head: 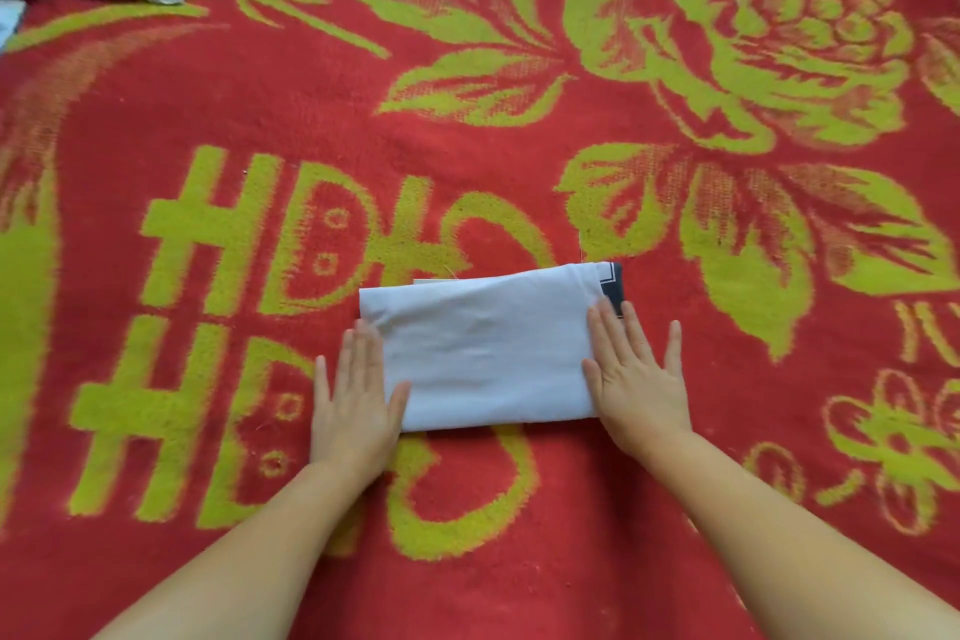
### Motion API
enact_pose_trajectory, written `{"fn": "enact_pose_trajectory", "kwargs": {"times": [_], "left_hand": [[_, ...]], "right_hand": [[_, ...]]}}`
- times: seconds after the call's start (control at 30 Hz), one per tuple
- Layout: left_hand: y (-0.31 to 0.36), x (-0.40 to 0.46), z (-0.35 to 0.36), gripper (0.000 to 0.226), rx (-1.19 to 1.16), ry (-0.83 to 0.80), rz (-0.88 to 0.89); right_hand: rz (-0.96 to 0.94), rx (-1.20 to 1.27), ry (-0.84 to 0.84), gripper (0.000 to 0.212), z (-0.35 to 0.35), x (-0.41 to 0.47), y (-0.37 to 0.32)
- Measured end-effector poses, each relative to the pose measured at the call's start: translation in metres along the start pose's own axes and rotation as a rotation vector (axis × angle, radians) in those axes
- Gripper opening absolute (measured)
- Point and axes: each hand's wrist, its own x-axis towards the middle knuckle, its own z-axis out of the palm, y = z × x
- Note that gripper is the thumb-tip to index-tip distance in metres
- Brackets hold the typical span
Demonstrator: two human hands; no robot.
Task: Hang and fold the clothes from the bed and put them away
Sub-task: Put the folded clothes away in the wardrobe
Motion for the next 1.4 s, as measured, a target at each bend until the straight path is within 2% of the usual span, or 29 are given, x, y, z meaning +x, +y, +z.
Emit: {"fn": "enact_pose_trajectory", "kwargs": {"times": [0.07, 0.17, 0.23, 0.27, 0.33, 0.37, 0.43, 0.5, 0.57, 0.67, 0.7, 0.87, 0.97, 1.2, 1.4], "left_hand": [[-0.006, -0.004, -0.011, 0.084, 0.006, 0.041, 0.014], [0.009, -0.018, -0.017, 0.076, 0.068, 0.176, 0.384], [0.028, -0.023, -0.01, 0.086, 0.096, 0.14, 0.507], [0.038, -0.025, -0.008, 0.082, 0.137, 0.105, 0.481], [0.052, -0.018, -0.005, 0.06, 0.205, 0.114, 0.4], [0.057, -0.011, -0.007, 0.056, 0.217, 0.093, 0.381], [0.059, 0.003, -0.011, 0.058, 0.264, 0.1, 0.373], [0.06, 0.013, -0.022, 0.062, 0.312, 0.065, 0.365], [0.059, 0.018, -0.04, 0.071, 0.334, -0.015, 0.33], [0.053, 0.016, -0.066, 0.068, 0.284, -0.227, 0.345], [0.053, 0.013, -0.084, 0.071, 0.265, -0.239, 0.341], [0.061, -0.007, -0.183, 0.078, 0.252, -0.121, 0.382], [0.066, -0.022, -0.246, 0.078, 0.306, -0.041, 0.435], [0.085, -0.066, -0.371, 0.077, 0.349, 0.1, 0.526], [0.086, -0.122, -0.409, 0.073, 0.364, 0.135, 0.425]], "right_hand": [[-0.031, 0.01, 0.073, 0.058, -0.009, -0.009, -0.004], [-0.344, -0.042, 0.136, 0.076, -0.01, -0.03, -0.02], [-0.348, -0.062, 0.051, 0.09, -0.006, -0.038, -0.031], [-0.32, -0.06, 0.054, 0.088, -0.004, -0.036, -0.036], [-0.268, -0.067, 0.094, 0.071, -0.003, -0.025, -0.042], [-0.241, -0.073, 0.092, 0.063, -0.007, -0.018, -0.045], [-0.21, -0.058, 0.091, 0.061, -0.008, -0.005, -0.047], [-0.193, -0.041, 0.003, 0.066, -0.011, 0.003, -0.048], [-0.192, -0.013, -0.051, 0.063, -0.016, 0.009, -0.046], [-0.214, 0.002, -0.105, 0.061, -0.055, 0.01, -0.041], [-0.219, 0.0, -0.1, 0.063, -0.075, 0.007, -0.039], [-0.217, -0.059, -0.045, 0.064, -0.174, -0.024, -0.029], [-0.208, -0.106, 0.036, 0.056, -0.236, -0.056, -0.02], [-0.138, -0.055, 0.164, 0.058, -0.338, -0.127, 0.0], [-0.237, -0.058, 0.17, 0.064, -0.382, -0.167, 0.0]]}}
